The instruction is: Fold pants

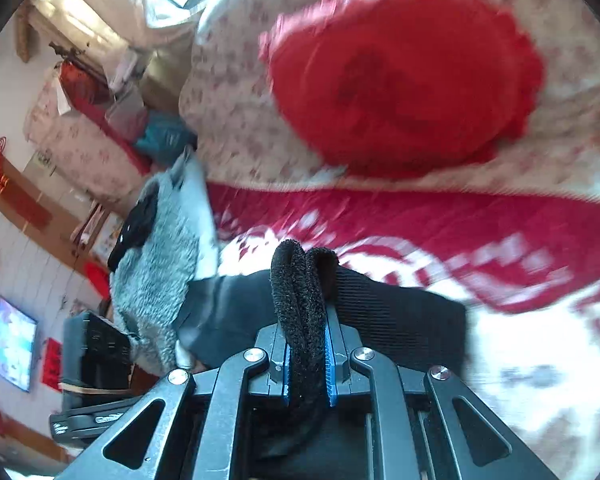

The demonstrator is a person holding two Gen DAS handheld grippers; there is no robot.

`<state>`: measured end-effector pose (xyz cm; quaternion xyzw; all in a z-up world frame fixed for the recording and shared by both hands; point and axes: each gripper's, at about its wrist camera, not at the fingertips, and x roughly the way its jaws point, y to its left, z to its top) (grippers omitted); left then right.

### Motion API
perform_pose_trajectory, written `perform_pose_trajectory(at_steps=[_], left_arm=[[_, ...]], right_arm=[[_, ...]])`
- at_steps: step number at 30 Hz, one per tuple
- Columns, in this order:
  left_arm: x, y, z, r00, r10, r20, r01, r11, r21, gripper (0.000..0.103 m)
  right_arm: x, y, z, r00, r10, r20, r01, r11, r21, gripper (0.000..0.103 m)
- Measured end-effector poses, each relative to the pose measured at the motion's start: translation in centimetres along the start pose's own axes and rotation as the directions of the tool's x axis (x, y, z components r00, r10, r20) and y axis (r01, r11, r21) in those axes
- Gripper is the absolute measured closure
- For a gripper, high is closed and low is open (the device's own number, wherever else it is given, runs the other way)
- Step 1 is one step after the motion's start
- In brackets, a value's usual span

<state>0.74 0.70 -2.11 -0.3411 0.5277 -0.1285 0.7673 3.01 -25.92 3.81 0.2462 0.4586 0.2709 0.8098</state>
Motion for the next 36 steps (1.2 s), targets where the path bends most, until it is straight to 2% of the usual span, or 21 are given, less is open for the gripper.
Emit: perform_pose_trajectory(at_steps=[2,3,5,6,7,8,10,13,17,18,19,20,21,22,24,25,28,31,33,34,36], left_arm=[[-0.3,1.8,0.6,0.999,0.041,0.01,-0.041,0.999,-0.012,0.083],[-0.1,2.5,0.8,0.999,0.051,0.0,-0.051,0.999,-0.019,0.083],[0.4,3.2,0.9,0.998,0.064,-0.019,-0.064,0.998,-0.017,0.083],[0.6,3.1,0.9,0.997,0.068,-0.021,-0.068,0.998,-0.012,0.082],[0.7,3.0,1.0,0.997,0.074,-0.02,-0.074,0.997,0.001,0.075],[0.9,2.8,1.1,0.997,0.078,-0.018,-0.077,0.997,0.016,0.069],[1.5,1.6,1.1,0.997,0.071,-0.023,-0.07,0.996,0.048,0.063],[2.9,-0.1,1.0,0.995,0.092,-0.042,-0.087,0.989,0.117,0.041],[5.5,-1.5,0.8,0.986,0.16,-0.055,-0.147,0.97,0.193,0.04],[6.2,-1.7,0.7,0.983,0.177,-0.056,-0.161,0.964,0.211,0.04],[7.2,-2.2,0.6,0.979,0.196,-0.05,-0.179,0.955,0.237,0.049],[7.7,-2.5,0.5,0.974,0.224,-0.037,-0.208,0.943,0.259,0.07],[7.9,-2.8,0.6,0.97,0.242,-0.03,-0.225,0.935,0.274,0.077],[8.0,-3.0,0.9,0.973,0.228,-0.033,-0.21,0.937,0.279,0.084],[7.3,-3.4,1.3,0.977,0.212,-0.022,-0.197,0.938,0.284,0.086],[6.5,-3.6,1.6,0.978,0.207,0.008,-0.2,0.935,0.294,0.086],[5.8,-3.4,2.0,0.973,0.224,0.049,-0.228,0.924,0.307,0.086],[7.1,-1.8,1.9,0.963,0.27,0.021,-0.264,0.918,0.295,0.086],[7.4,-1.3,1.7,0.964,0.265,0.029,-0.262,0.921,0.288,0.086],[7.3,-1.5,1.5,0.962,0.269,0.033,-0.267,0.916,0.301,0.086],[6.6,-1.7,1.4,0.962,0.269,0.036,-0.267,0.913,0.308,0.086]], right_arm=[[4.4,0.1,-0.5,0.998,0.028,-0.058,-0.027,0.999,0.029,0.09],[6.2,-0.2,-0.8,0.995,0.052,-0.087,-0.047,0.997,0.063,0.085],[9.4,-1.6,-1.5,0.981,0.117,-0.152,-0.088,0.979,0.185,0.08],[9.5,-1.9,-1.6,0.977,0.153,-0.146,-0.12,0.969,0.215,0.077],[8.8,-1.8,-1.6,0.978,0.175,-0.117,-0.147,0.965,0.218,0.068],[7.9,-1.6,-1.5,0.979,0.175,-0.1,-0.152,0.968,0.2,0.063],[5.0,-0.8,-1.1,0.989,0.132,-0.064,-0.123,0.984,0.13,0.061],[1.7,-0.5,-1.2,1.0,0.02,-0.02,-0.019,0.999,0.048,0.061],[0.2,-2.0,-3.1,0.987,-0.154,-0.035,0.154,0.988,-0.02,0.065],[0.2,-2.4,-3.6,0.984,-0.175,-0.036,0.175,0.984,-0.021,0.069],[0.3,-3.0,-4.0,0.983,-0.181,-0.039,0.181,0.983,-0.014,0.073],[0.4,-3.6,-4.4,0.983,-0.18,-0.042,0.18,0.984,-0.003,0.075],[0.7,-3.9,-4.6,0.982,-0.182,-0.048,0.183,0.983,0.004,0.079],[0.9,-3.9,-4.6,0.98,-0.192,-0.051,0.192,0.981,-0.002,0.083],[1.0,-3.1,-4.4,0.973,-0.225,-0.051,0.222,0.973,-0.056,0.086],[1.1,-2.5,-4.1,0.972,-0.228,-0.049,0.224,0.971,-0.077,0.086],[1.6,-1.1,-3.5,0.974,-0.226,-0.037,0.219,0.967,-0.127,0.086],[3.9,-1.5,-3.8,0.968,-0.243,-0.065,0.233,0.963,-0.133,0.086],[5.5,-2.0,-4.0,0.965,-0.253,-0.064,0.242,0.96,-0.143,0.086],[5.5,-1.7,-4.0,0.966,-0.255,-0.038,0.246,0.956,-0.157,0.086],[5.3,-0.8,-3.8,0.957,-0.284,-0.051,0.27,0.944,-0.19,0.086]])
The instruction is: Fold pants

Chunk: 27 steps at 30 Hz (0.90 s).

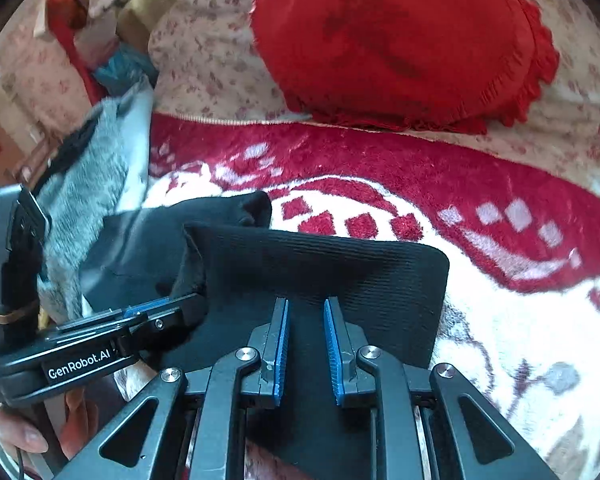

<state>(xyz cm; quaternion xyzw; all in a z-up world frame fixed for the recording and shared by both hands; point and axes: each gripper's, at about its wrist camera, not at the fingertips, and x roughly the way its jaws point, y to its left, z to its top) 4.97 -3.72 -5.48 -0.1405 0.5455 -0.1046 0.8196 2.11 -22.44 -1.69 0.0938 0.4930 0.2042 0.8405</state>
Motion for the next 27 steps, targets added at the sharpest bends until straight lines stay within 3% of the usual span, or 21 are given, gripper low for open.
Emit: perform_pose_trajectory(at_steps=[6,10,15,18,22,27], left_arm=[[-0.1,0.2,-0.5,1.0,0.01,0.005,-0.01,1.0,-0.008,0.083],[-0.2,-0.1,-0.7,1.0,0.024,0.019,-0.024,1.0,0.001,0.082],[-1.1,-0.2,-0.9,0.999,0.038,0.026,-0.039,0.999,0.007,0.08],[-2.2,0.0,-1.1,0.996,0.068,0.052,-0.069,0.998,0.013,0.071],[-3.8,0.9,-1.3,0.99,0.111,0.086,-0.112,0.994,0.014,0.067],[-5.4,3.0,-1.4,0.983,0.143,0.115,-0.14,0.99,-0.031,0.05]], right_arm=[[-3.6,1.0,-1.3,1.0,-0.025,0.01,0.025,0.997,-0.069,0.086],[-2.0,0.8,-3.8,0.997,-0.051,-0.058,0.048,0.997,-0.057,0.086],[-3.3,1.6,-3.4,0.998,-0.051,-0.027,0.049,0.997,-0.063,0.086],[-3.8,2.2,-2.6,0.999,-0.052,-0.013,0.05,0.995,-0.081,0.086],[-3.3,3.0,-1.3,0.999,-0.039,0.008,0.039,0.997,-0.059,0.086],[0.0,4.7,-0.3,1.0,0.017,-0.02,-0.018,0.999,-0.052,0.086]])
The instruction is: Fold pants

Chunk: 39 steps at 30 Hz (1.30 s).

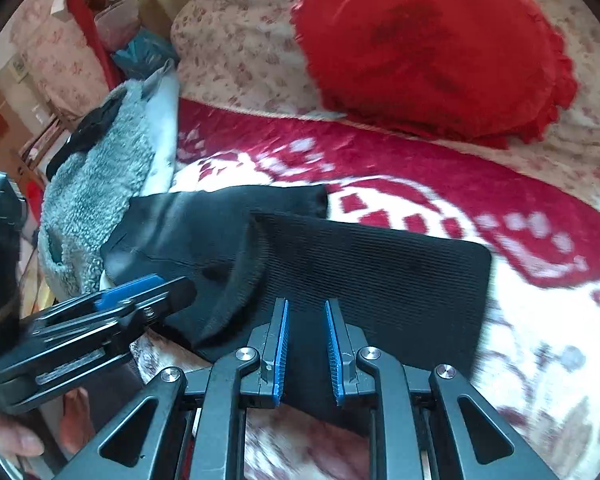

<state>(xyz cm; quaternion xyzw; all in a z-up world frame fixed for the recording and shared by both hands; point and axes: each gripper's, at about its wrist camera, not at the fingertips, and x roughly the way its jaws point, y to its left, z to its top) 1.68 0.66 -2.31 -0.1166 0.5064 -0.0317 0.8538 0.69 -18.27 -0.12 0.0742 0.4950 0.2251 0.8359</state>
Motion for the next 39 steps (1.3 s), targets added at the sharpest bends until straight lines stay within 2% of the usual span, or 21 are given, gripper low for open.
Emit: perform_pose_trajectory(at_steps=[2,5,15,17,19,22,25,30,34,36,37,39], left_arm=[[-0.3,0.9,0.1,1.0,0.013,0.003,-0.013,1.0,-0.013,0.049],[-0.6,2.2,0.2,0.999,0.039,0.01,-0.039,0.999,-0.034,0.049],[-1.4,5.4,-0.2,0.999,0.054,0.007,-0.053,0.991,-0.122,0.049],[-1.5,5.9,-0.3,0.998,0.055,0.003,-0.054,0.989,-0.138,0.049],[-1.6,6.6,-0.4,0.999,0.054,-0.006,-0.055,0.986,-0.16,0.049],[-1.7,7.8,-0.5,0.999,0.049,-0.015,-0.05,0.979,-0.196,0.049],[-2.0,9.7,-0.8,0.999,0.032,-0.028,-0.038,0.968,-0.25,0.049],[-2.5,13.5,-1.0,0.999,0.034,-0.032,-0.043,0.935,-0.351,0.049],[-2.1,14.9,-1.1,0.998,0.025,-0.055,-0.045,0.919,-0.392,0.049],[-1.9,15.2,-1.1,0.998,0.028,-0.061,-0.05,0.915,-0.4,0.047],[-1.8,15.4,-1.2,0.998,0.027,-0.063,-0.051,0.911,-0.409,0.042],[-1.8,15.8,-1.2,0.998,0.022,-0.057,-0.044,0.905,-0.423,0.04]], right_arm=[[2.1,0.6,-0.1,0.999,-0.017,-0.044,0.017,1.0,-0.011,0.086],[2.1,2.4,0.4,0.998,-0.05,-0.045,0.046,0.995,-0.087,0.086],[2.4,4.8,2.8,0.996,0.085,-0.031,-0.087,0.994,-0.065,0.085],[2.7,5.3,3.0,0.994,0.102,-0.029,-0.103,0.993,-0.063,0.081],[3.1,6.0,3.1,0.992,0.119,-0.031,-0.121,0.99,-0.071,0.068],[3.9,6.9,3.6,0.988,0.149,-0.04,-0.152,0.986,-0.073,0.066],[5.1,8.1,4.7,0.985,0.164,-0.058,-0.168,0.982,-0.091,0.057],[7.1,11.5,7.4,0.981,0.179,-0.079,-0.19,0.968,-0.162,0.054],[9.2,14.3,9.5,0.978,0.181,-0.101,-0.2,0.953,-0.228,0.054],[10.3,15.8,10.1,0.977,0.174,-0.121,-0.202,0.941,-0.274,0.054],[10.8,16.5,10.4,0.978,0.164,-0.13,-0.196,0.935,-0.295,0.054],[12.0,17.8,10.8,0.978,0.148,-0.147,-0.189,0.924,-0.332,0.054]])
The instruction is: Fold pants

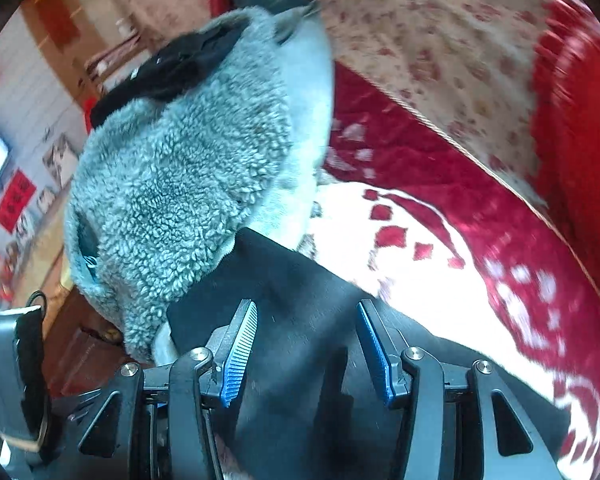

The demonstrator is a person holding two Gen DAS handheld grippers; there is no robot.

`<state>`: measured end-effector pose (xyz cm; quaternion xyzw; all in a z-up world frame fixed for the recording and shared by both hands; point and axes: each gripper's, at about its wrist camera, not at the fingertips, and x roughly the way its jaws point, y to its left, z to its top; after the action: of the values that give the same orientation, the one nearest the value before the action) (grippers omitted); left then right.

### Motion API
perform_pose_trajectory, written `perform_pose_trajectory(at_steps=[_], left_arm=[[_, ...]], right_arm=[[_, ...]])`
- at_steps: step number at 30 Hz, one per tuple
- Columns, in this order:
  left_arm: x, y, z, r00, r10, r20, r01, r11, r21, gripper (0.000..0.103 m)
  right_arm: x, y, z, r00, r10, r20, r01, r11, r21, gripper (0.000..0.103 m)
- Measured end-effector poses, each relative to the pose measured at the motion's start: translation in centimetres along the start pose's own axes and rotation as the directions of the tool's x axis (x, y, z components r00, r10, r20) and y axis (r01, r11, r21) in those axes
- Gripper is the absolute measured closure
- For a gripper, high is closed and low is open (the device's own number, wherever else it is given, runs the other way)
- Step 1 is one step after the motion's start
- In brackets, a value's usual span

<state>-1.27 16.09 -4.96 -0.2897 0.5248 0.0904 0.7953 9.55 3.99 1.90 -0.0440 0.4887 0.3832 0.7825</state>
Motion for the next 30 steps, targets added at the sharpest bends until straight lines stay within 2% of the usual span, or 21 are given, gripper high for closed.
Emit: perform_pose_trajectory(at_steps=[6,8,10,13,17,18,20,21,22,23,24,25,26,30], left_arm=[[0.6,0.2,0.5,1.0,-0.003,-0.005,0.003,1.0,-0.004,0.034],[0.9,0.1,0.6,1.0,-0.002,-0.007,0.002,1.0,-0.002,0.033],[1.3,0.2,0.9,1.0,-0.005,-0.01,0.005,1.0,-0.007,0.03],[1.8,0.2,1.5,1.0,-0.021,-0.017,0.021,1.0,-0.013,0.023],[2.2,0.1,2.0,1.0,-0.026,-0.015,0.026,0.999,-0.023,0.02],[2.3,0.1,2.0,1.0,-0.027,-0.01,0.027,0.999,-0.021,0.02],[2.2,0.1,2.1,0.999,-0.046,0.009,0.046,0.999,-0.019,0.021],[2.1,0.1,2.3,0.998,-0.061,0.027,0.061,0.998,-0.025,0.027],[1.9,0.2,2.4,0.997,-0.062,0.043,0.064,0.997,-0.032,0.053],[1.6,0.4,2.5,0.996,-0.076,0.053,0.078,0.996,-0.036,0.068],[1.4,0.5,2.6,0.992,-0.114,0.054,0.116,0.993,-0.035,0.072],[0.9,0.4,2.6,0.99,-0.122,0.068,0.124,0.992,-0.027,0.08],[0.4,0.1,2.5,0.988,-0.13,0.086,0.131,0.991,-0.01,0.082],[-2.9,-2.4,1.5,0.964,-0.195,0.178,0.177,0.978,0.11,0.086]], right_arm=[[2.5,0.6,1.4,0.999,-0.003,-0.041,0.001,0.999,-0.044,0.053],[3.0,0.6,1.8,0.999,-0.006,-0.045,0.003,0.998,-0.059,0.05],[3.6,0.6,2.1,0.999,-0.013,-0.044,0.01,0.997,-0.071,0.042],[4.9,0.8,2.5,0.998,0.003,-0.059,-0.009,0.996,-0.093,0.042],[6.8,1.0,2.9,0.995,0.029,-0.1,-0.04,0.993,-0.113,0.042],[7.2,0.9,2.9,0.994,0.039,-0.106,-0.051,0.992,-0.112,0.043],[7.5,0.5,3.0,0.99,0.099,-0.098,-0.106,0.992,-0.07,0.062],[7.7,0.2,3.1,0.988,0.121,-0.093,-0.126,0.991,-0.05,0.068],[7.7,0.0,3.1,0.989,0.122,-0.085,-0.125,0.991,-0.041,0.074],[7.6,0.0,3.0,0.989,0.125,-0.075,-0.128,0.991,-0.038,0.078],[7.2,-0.1,2.9,0.989,0.134,-0.06,-0.136,0.99,-0.034,0.084],[6.8,-0.3,3.0,0.99,0.137,-0.046,-0.139,0.99,-0.032,0.085],[6.2,-0.4,2.9,0.989,0.146,-0.029,-0.147,0.989,-0.024,0.087],[1.7,-1.4,2.7,0.977,0.2,0.078,-0.203,0.979,0.029,0.089]])
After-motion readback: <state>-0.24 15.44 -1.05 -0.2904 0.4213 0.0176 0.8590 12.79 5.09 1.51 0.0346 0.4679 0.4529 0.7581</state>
